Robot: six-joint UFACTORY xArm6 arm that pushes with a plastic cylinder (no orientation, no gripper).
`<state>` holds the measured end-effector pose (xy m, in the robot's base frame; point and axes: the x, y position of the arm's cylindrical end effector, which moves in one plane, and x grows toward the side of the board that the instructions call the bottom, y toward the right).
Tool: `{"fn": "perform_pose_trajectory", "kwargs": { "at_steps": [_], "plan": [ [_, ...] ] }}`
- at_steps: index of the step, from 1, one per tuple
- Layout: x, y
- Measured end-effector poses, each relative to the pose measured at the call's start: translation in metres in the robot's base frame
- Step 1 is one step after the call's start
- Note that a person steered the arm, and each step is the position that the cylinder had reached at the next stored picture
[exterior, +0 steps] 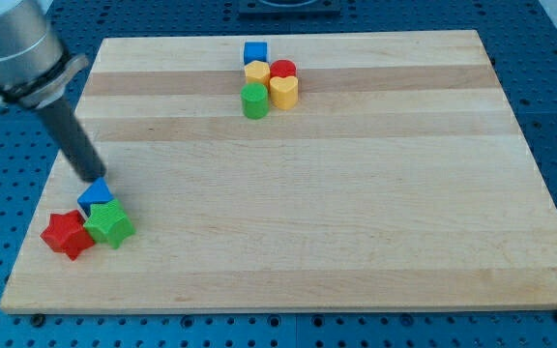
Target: Point your arm yellow heart
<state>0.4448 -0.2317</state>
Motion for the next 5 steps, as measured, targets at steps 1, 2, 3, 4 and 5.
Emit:
{"fn": "perform_pose_trajectory", "kwargs": {
  "at_steps": [1, 2, 3, 4, 5],
  "plan": [
    [-0.004, 0.085],
    [-0.011, 0.181],
    [-0.056, 0.265],
    [-0.117, 0.301],
    [-0.120, 0.235]
  ]
}}
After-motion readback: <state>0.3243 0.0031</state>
